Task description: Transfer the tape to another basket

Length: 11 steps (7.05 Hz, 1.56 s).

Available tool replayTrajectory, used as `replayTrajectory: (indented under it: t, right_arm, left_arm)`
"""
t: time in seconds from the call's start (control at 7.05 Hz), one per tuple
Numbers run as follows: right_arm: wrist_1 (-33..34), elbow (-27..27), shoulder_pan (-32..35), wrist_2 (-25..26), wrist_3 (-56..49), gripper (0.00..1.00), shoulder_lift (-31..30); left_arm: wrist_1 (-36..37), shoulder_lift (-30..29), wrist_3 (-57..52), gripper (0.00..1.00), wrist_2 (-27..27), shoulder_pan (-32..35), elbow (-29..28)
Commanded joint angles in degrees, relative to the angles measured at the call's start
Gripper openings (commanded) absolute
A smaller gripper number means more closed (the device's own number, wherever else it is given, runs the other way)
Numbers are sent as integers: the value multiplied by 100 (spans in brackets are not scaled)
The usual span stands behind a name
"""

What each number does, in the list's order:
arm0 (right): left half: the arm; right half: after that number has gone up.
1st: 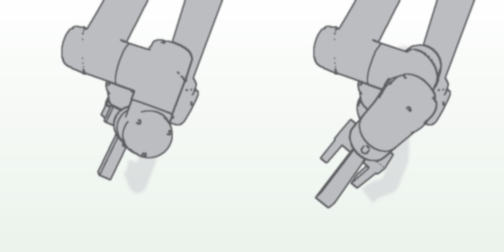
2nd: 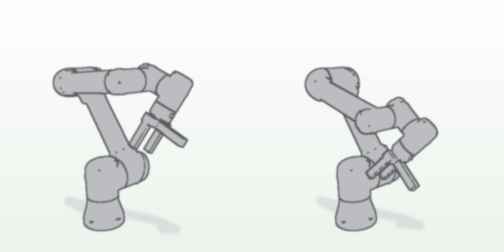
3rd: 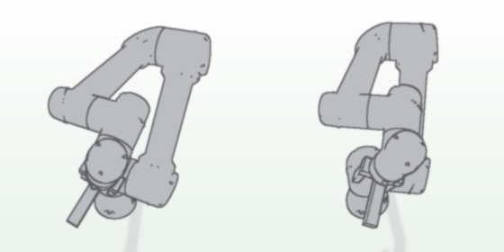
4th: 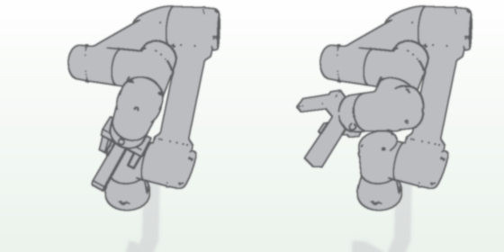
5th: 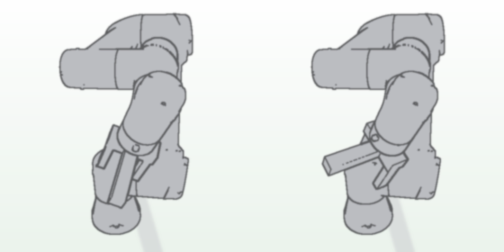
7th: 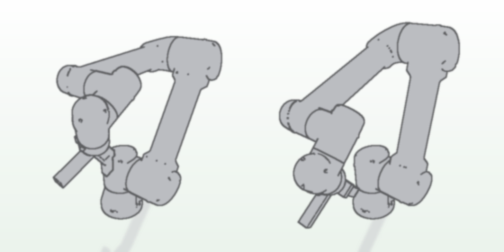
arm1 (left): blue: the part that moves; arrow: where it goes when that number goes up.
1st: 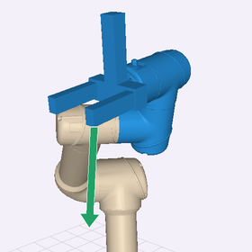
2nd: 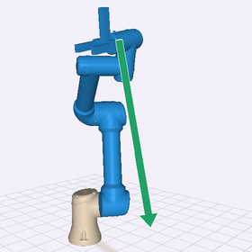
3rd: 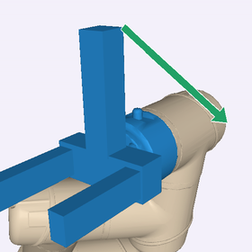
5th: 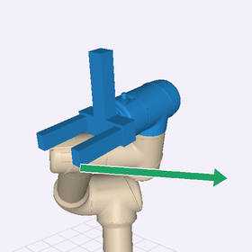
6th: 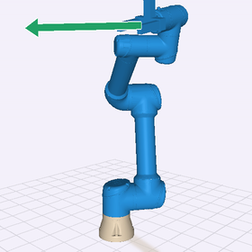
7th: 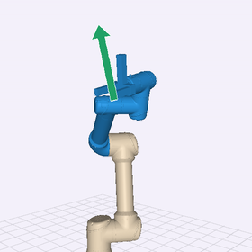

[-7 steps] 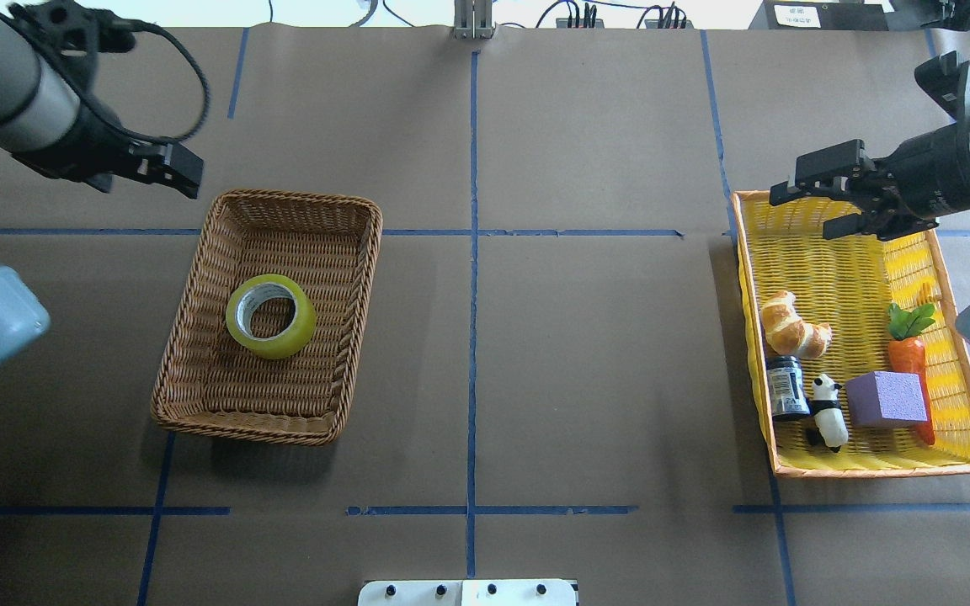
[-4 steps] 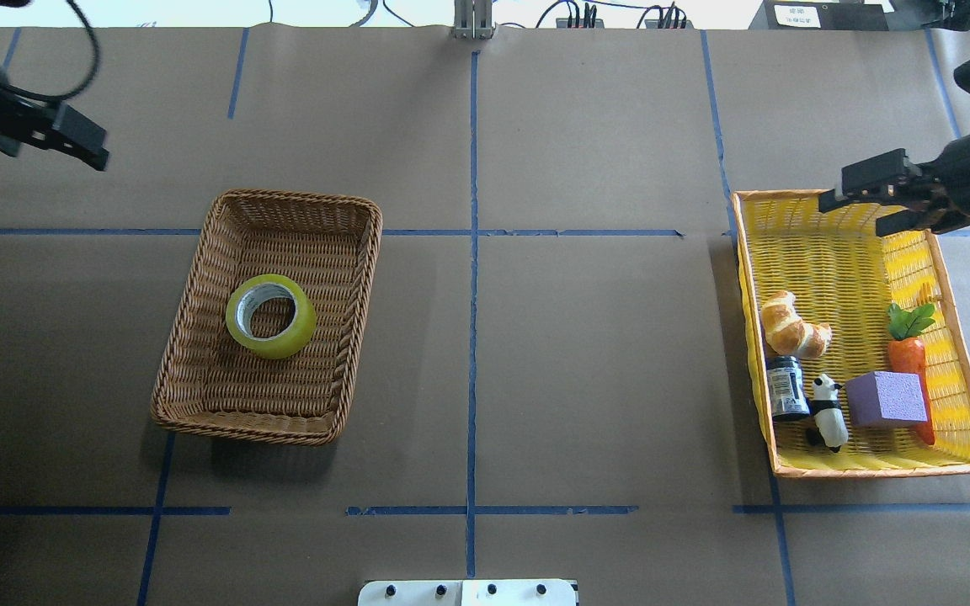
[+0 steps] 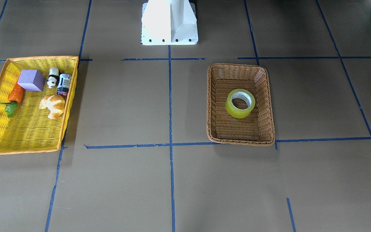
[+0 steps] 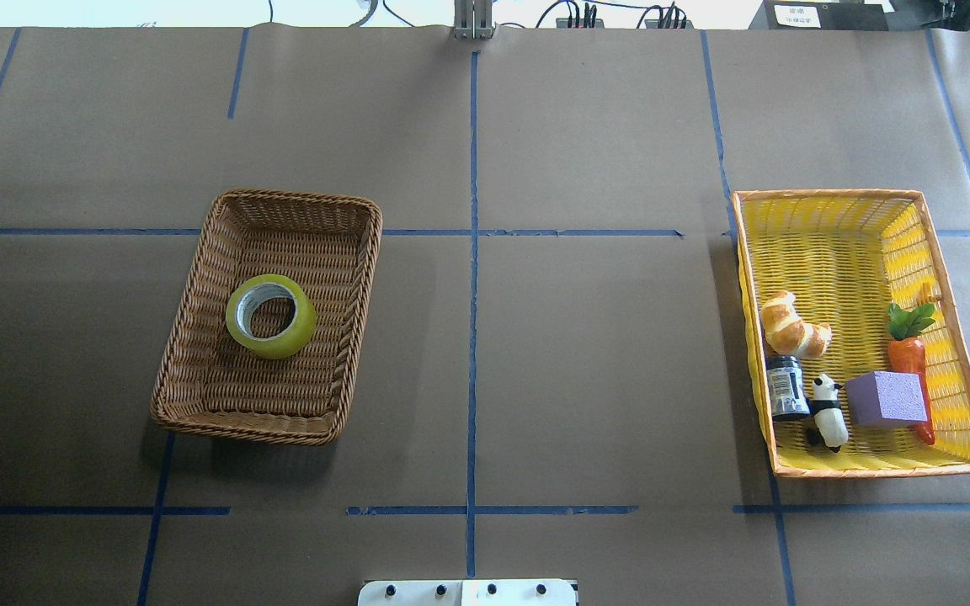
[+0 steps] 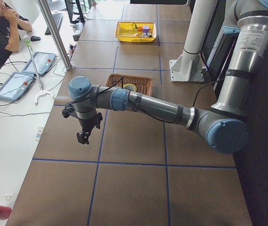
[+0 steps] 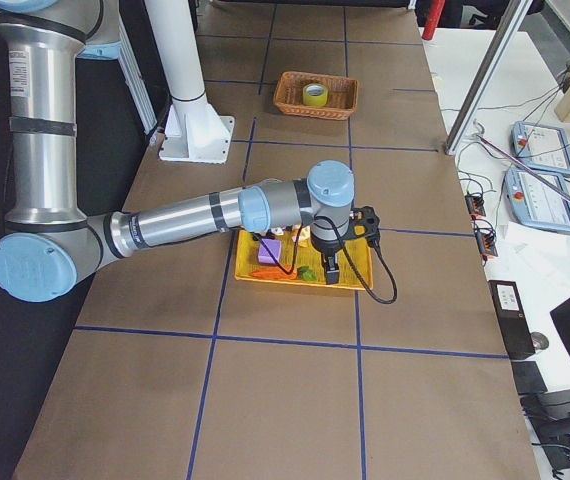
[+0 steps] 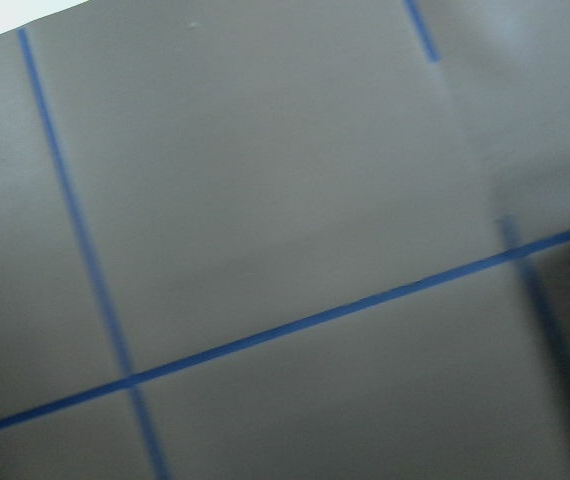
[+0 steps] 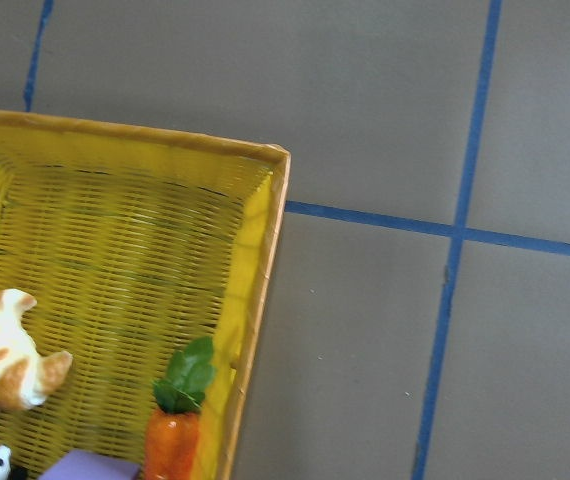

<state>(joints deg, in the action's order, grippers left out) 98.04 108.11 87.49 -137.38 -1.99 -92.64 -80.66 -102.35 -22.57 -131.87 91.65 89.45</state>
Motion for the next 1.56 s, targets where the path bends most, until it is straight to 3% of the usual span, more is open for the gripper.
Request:
replayTrajectory:
  t: [0.0, 0.14, 0.28, 0.43, 0.71, 1.42]
  right_arm:
    - [478, -1, 286, 141, -477, 100, -17]
    - [531, -27, 278, 106, -521, 100, -165]
    - [540, 16, 278, 106, -548, 100, -262]
    - [540, 25, 295, 141, -548, 100, -307]
    - [532, -141, 287, 360, -557, 100, -263]
    - [523, -141, 59, 493, -539, 100, -307]
  left_arm:
    - [433, 31, -591, 100, -163, 431, -376]
    - [629, 344, -452, 100, -190, 415, -289]
    - [770, 617, 28, 100, -364, 415, 330]
    - [823, 742, 1034, 100, -392, 302, 501]
    - [841, 1056, 1158, 100, -349, 230, 948]
    - [376, 1130, 1219, 100, -419, 204, 415]
